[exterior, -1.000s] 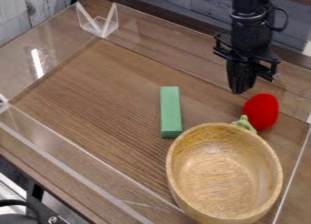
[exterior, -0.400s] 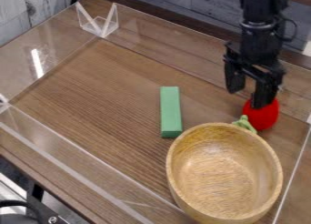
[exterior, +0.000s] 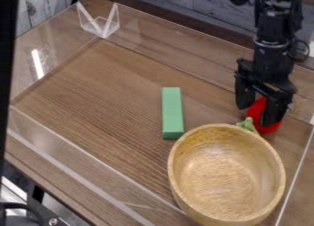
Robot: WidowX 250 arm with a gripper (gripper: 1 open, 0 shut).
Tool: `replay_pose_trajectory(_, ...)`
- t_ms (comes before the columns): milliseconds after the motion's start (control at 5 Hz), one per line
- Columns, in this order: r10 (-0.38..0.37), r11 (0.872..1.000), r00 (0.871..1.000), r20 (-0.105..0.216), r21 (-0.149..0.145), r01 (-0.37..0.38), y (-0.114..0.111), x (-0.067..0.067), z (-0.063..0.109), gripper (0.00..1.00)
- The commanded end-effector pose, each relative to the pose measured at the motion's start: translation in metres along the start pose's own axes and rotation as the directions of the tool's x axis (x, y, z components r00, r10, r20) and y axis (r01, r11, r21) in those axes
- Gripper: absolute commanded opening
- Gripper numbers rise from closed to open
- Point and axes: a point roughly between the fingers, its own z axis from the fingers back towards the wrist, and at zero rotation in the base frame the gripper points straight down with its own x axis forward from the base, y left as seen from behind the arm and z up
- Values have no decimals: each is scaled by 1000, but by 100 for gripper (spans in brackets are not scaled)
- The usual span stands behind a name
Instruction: Move the red object to the left side of the table
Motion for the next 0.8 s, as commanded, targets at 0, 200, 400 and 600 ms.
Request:
replay_pose_trajectory(0,79,996,995,68,24,-80,-2,13,22,0)
replay_pose_trajectory(200,182,983,981,64,24,-183,-5,12,27,0)
replay_pose_trajectory(400,264,964,963,55,24,-266,-7,10,33,100)
replay_pose_trajectory(600,195,980,980,26,32,-196,-9,-1,40,100)
